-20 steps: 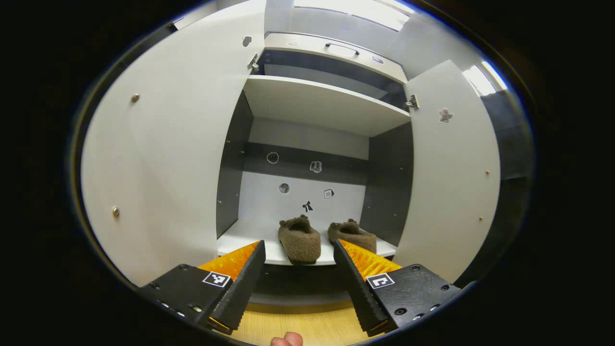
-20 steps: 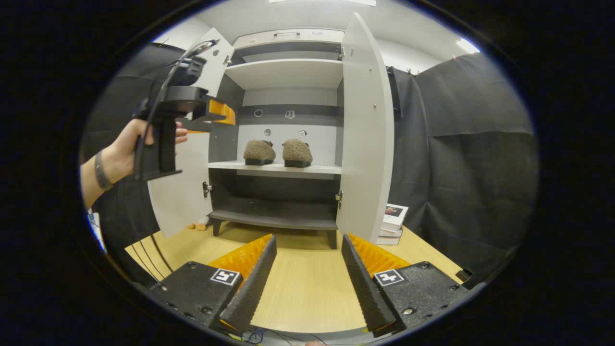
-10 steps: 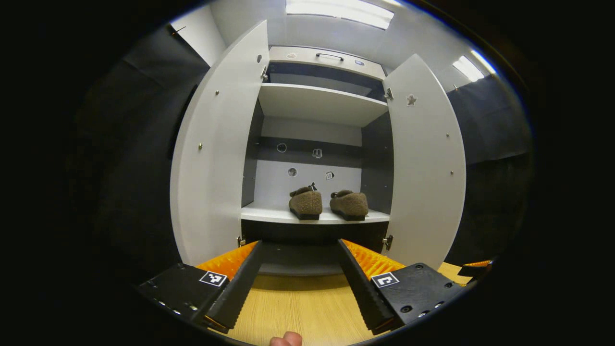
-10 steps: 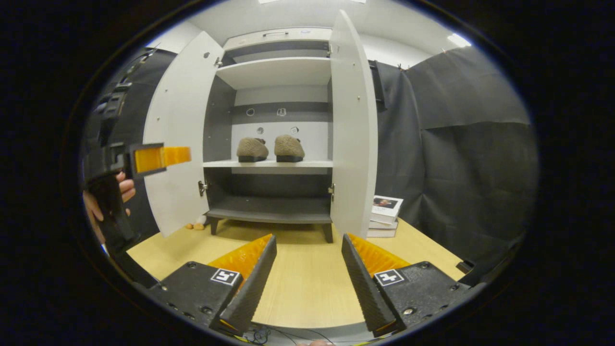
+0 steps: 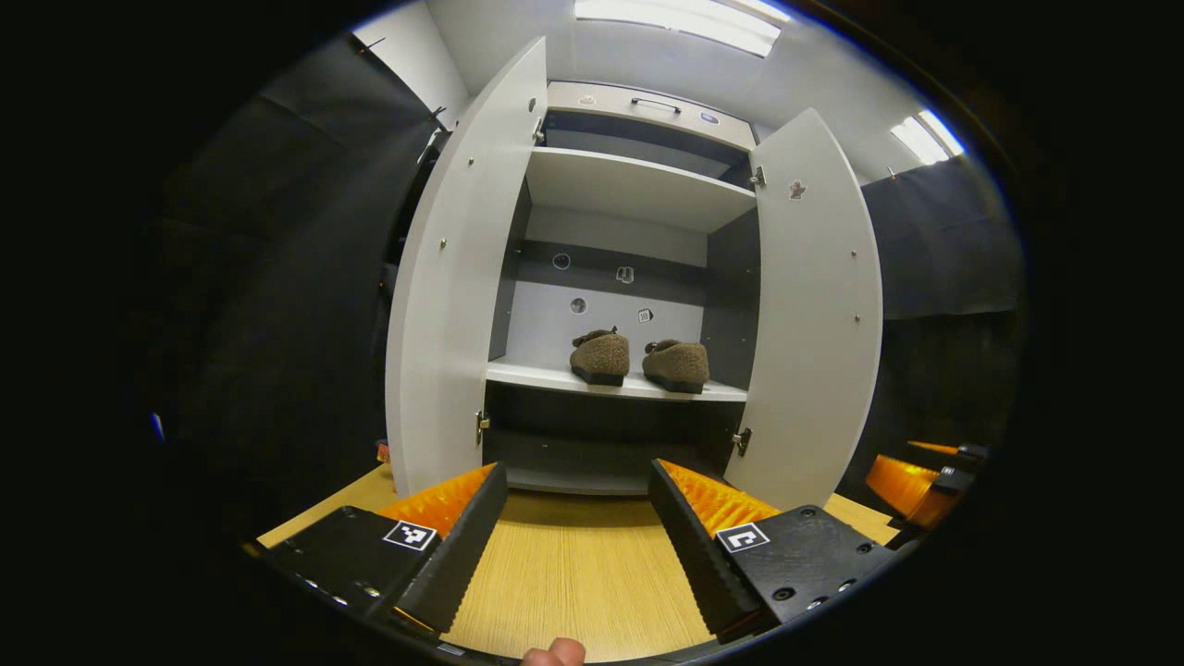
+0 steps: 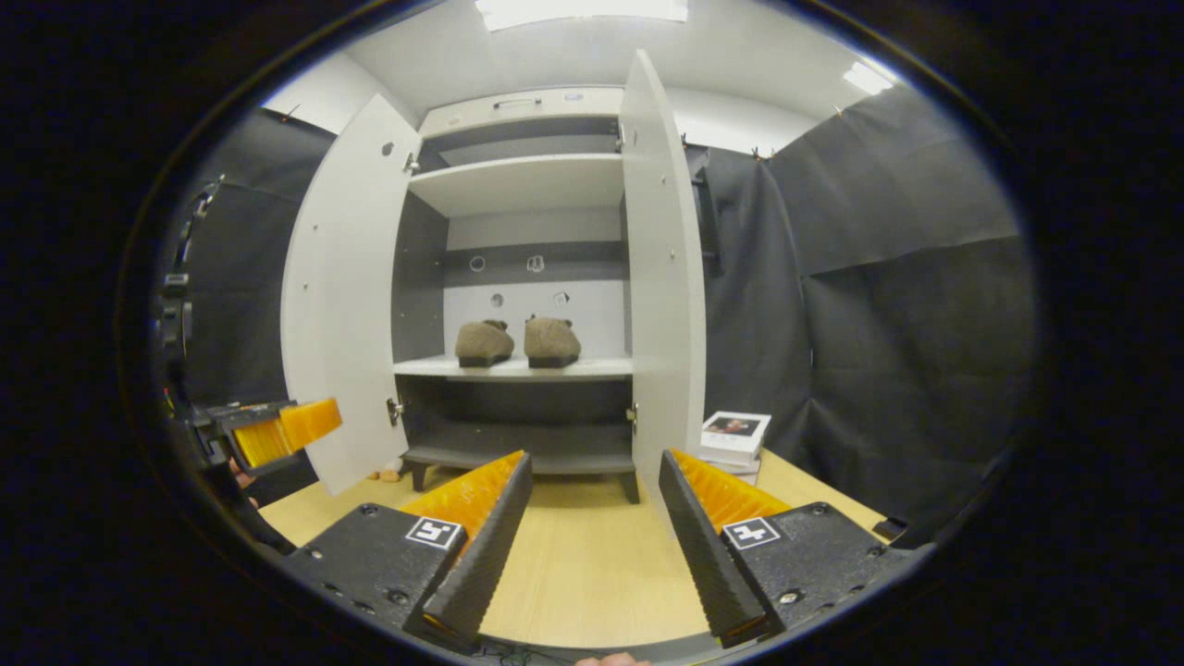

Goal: Grab one shoe with the right hand and put it into the shoe cabinet, grab the other shoe with the left hand and put it into the shoe cabinet; then close the right door with the right hand and the left door with the left hand.

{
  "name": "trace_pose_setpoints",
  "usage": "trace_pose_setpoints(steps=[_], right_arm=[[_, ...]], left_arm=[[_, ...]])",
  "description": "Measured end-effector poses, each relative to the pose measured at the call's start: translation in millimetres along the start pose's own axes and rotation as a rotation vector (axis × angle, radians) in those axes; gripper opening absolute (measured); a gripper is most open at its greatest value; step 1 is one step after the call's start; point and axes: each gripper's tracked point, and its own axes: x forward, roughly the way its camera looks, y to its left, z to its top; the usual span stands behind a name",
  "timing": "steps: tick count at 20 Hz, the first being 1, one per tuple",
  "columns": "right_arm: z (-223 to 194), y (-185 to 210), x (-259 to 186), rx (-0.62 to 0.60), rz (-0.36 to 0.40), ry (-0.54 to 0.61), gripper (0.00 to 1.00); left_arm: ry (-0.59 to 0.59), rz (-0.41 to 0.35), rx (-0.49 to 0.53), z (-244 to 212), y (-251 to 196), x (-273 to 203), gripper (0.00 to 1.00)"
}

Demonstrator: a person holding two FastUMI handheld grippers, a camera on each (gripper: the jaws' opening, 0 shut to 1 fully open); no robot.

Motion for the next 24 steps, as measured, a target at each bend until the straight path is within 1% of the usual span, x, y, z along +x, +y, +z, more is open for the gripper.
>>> trace_pose_setpoints(steps=[3,5,7,9,10,12,14,18,21,24], right_arm=[[65.2,-28.4,5.0,-0.008,0.001,-0.092,0.90],[108.8,-55.4,11.6,0.009,0.000,-0.146,0.92],[146.5,-92.2,23.1,0.010,-0.033,-0.196,0.93],[175.9,-129.3,40.7,0.004,-0.088,-0.225,0.94],[185.3,-145.6,50.8,0.005,-0.112,-0.226,0.95],[204.7,-167.3,72.7,0.020,-0.135,-0.227,0.95],[210.9,-185.1,95.9,0.029,-0.156,-0.208,0.95],[202.6,-193.7,141.3,0.042,-0.145,-0.137,0.96],[198.9,-189.6,159.4,0.038,-0.136,-0.125,0.96],[193.5,-180.9,169.4,0.017,-0.124,-0.107,0.95]], left_arm=[[-0.026,0.008,0.013,6.9,-2.2,-6.0,0.94],[-0.038,-0.005,0.007,9.3,-6.9,-9.0,0.94],[-0.046,-0.015,0.012,11.6,-10.5,-11.2,0.94],[-0.047,-0.021,0.020,12.0,-11.9,-13.9,0.94],[-0.047,-0.025,0.021,12.8,-13.5,-14.1,0.94],[-0.053,-0.028,0.028,15.2,-13.5,-15.4,0.94],[-0.055,-0.026,0.031,15.9,-13.9,-15.5,0.94],[-0.045,-0.030,0.041,16.8,-17.0,-13.8,0.94],[-0.044,-0.033,0.050,17.1,-20.3,-12.4,0.94],[-0.030,-0.037,0.038,15.1,-21.5,-10.5,0.94]])
